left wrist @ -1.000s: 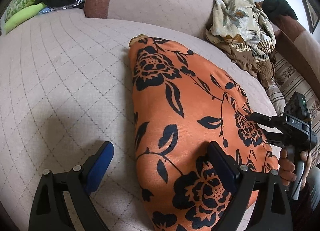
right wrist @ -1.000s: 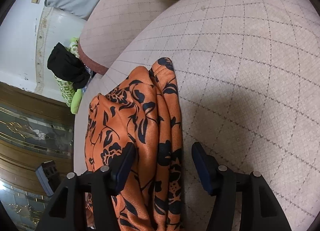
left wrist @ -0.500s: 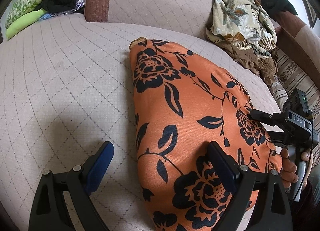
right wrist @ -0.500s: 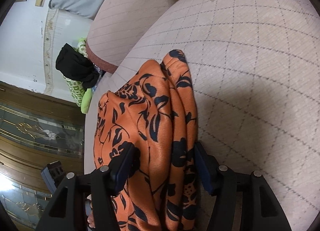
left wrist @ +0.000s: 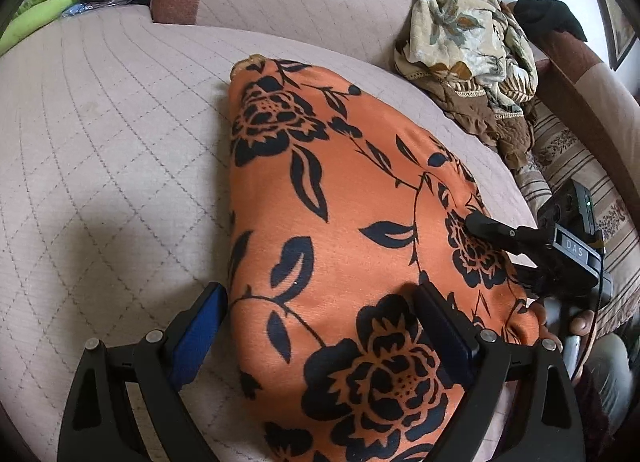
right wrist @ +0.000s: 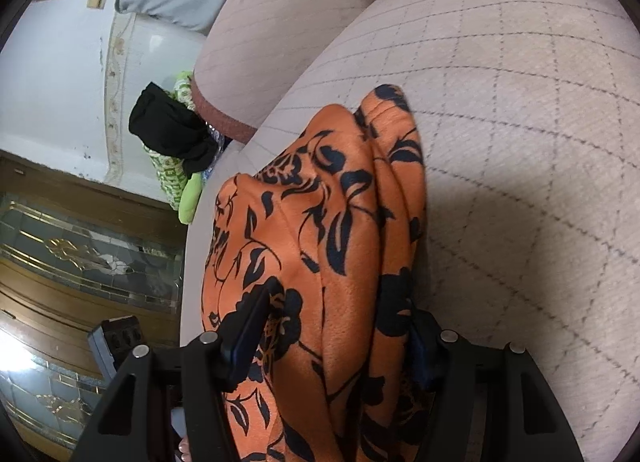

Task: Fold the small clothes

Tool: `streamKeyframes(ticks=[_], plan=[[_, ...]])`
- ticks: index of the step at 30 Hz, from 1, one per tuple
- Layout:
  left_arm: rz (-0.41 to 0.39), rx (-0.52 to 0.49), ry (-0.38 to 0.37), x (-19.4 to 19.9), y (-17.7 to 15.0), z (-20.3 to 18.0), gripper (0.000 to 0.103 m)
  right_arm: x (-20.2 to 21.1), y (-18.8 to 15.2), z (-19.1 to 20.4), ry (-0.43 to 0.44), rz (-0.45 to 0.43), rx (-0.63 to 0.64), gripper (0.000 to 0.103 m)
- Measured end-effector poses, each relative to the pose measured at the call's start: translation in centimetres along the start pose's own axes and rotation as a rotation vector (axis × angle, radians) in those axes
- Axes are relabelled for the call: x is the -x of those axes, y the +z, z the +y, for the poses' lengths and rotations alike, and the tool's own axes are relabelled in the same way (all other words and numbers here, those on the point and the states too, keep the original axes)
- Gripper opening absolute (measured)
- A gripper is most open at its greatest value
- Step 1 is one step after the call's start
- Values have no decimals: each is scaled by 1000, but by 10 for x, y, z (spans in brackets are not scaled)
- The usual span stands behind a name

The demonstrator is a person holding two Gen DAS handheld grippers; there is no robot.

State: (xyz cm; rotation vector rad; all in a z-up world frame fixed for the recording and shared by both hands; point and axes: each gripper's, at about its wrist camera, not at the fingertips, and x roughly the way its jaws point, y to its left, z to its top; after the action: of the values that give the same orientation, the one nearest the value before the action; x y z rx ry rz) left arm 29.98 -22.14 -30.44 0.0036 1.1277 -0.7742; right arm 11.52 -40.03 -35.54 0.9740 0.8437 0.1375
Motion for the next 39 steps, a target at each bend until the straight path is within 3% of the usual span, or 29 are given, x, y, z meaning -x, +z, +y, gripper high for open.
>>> streamKeyframes(ticks=[9,19,25,30,32,33,34,36,39], plan=[[2,-1,-3,-3,-1,-3,88,-6,1,6,-44,-13,19,57],[-34,25,-27,10,0,3,56,-5,1,27,-88,-35,55,46],[-60,35,-44,21,2,7,45,6,3,49,-92,-68,109,43],[-53,46,-13,26,3,11,47,4,3,58,-105,-60,133,42],[-15,78,-2,18,2,18,58,-2,4,53,-137,-49,123,43],[3,96,-1,14,2,21,70,-4,5,50,-153,-39,110,48],[32,128,-20,9,1,26,76,-7,7,46,-163,-27,92,51],[55,156,-61,5,0,29,76,-11,10,38,-152,-10,52,64],[45,115,-88,5,-3,20,70,-17,14,32,-132,6,27,67]])
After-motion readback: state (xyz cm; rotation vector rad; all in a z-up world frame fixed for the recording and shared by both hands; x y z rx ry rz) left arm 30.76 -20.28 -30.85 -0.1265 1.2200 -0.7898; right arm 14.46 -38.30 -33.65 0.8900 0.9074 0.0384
